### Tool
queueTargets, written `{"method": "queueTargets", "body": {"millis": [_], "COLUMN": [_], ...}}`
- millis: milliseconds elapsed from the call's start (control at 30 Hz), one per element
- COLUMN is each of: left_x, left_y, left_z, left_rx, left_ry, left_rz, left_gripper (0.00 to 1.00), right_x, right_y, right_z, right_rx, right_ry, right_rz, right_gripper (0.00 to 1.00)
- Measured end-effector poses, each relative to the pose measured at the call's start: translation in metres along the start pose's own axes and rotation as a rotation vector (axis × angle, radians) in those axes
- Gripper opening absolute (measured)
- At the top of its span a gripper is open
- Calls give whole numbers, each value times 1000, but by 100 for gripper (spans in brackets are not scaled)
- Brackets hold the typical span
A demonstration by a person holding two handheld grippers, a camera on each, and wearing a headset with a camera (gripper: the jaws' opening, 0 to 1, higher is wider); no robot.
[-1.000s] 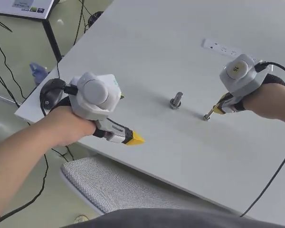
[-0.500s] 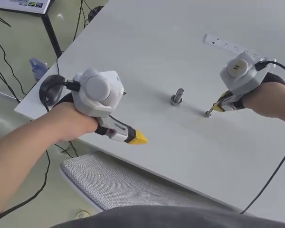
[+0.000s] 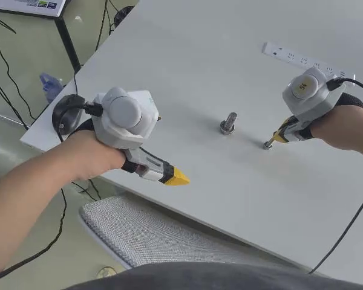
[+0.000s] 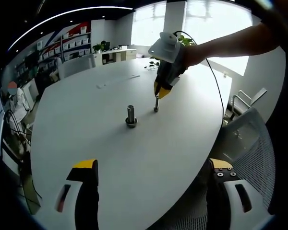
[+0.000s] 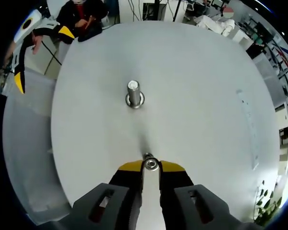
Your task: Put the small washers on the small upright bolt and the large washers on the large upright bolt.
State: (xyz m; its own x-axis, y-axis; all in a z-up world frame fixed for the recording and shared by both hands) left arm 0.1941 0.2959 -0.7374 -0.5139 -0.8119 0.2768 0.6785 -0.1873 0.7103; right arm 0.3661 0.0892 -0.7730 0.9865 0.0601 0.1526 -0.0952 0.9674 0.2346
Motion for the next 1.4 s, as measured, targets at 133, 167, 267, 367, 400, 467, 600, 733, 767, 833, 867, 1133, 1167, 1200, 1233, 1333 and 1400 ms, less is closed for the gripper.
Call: {"method": "queueTargets", "body": {"millis": [133, 167, 267, 367, 400, 467, 600, 733, 767, 833, 867, 1133, 1167, 1200, 1233, 1333, 1400], "left_x": [-2, -1, -1, 0, 1, 0, -2, -2, -3, -3, -2, -3, -4, -4, -4, -5, -6], "left_y": [1, 1, 0, -1, -1, -2, -3, -3, -4, -5, -6, -7, -7, -6, -6, -7, -8], "left_z": [0, 0, -2, -2, -2, -2, -1, -1, -1, -2, -2, -3, -2, -2, -2, -2, -2], "left_rx": [0, 0, -6, -8, -8, -10, -14, -18, -18, -23, -26, -28, -27, -26, -25, -28, -30], "left_ry": [3, 3, 1, -1, -3, -3, 3, 4, 4, 4, 3, 0, 1, 2, 1, 0, 0], "left_rz": [2, 1, 0, 0, 2, 3, 1, 4, 4, 7, 6, 14, 14, 15, 19, 22, 20], "left_gripper": [94, 94, 93, 93, 93, 92, 91, 90, 90, 90, 90, 89, 89, 88, 88, 88, 87], "right_x": [2, 3, 2, 1, 1, 0, -1, -3, -4, -5, -5, -6, -6, -6, -6, -6, -1], "right_y": [-1, -1, 0, -1, -1, -2, -4, -5, -4, -4, -4, -7, -7, -7, -7, -6, -7], "right_z": [-2, -3, -3, -4, -4, -5, -8, -11, -11, -13, -13, -21, -22, -24, -24, -28, -33], "right_rx": [0, 0, -2, -6, -7, -9, -13, -18, -17, -21, -25, -26, -26, -28, -28, -32, -34], "right_ry": [6, 7, 9, 10, 12, 14, 22, 31, 31, 29, 31, 43, 42, 46, 47, 50, 51], "right_rz": [2, 1, 3, 5, 2, -1, -1, 1, 2, 11, 13, 12, 15, 15, 15, 21, 28], "right_gripper": [12, 12, 12, 12, 12, 12, 12, 12, 12, 12, 12, 12, 12, 12, 12, 12, 12]}}
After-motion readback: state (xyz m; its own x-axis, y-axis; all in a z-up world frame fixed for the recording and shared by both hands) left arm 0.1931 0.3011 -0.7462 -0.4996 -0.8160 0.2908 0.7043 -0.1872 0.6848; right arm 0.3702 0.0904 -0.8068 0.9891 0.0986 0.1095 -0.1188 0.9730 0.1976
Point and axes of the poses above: the centre of the closed fingertips' face, and the gripper's own axes: z roughly backward along the fingers, x roughly to its right, y roughly out of its top, the point moved 4 cm from there along z, roughly backward along the fingers, and after that the axes turned 14 degrees about z, right-handed, at the moved point
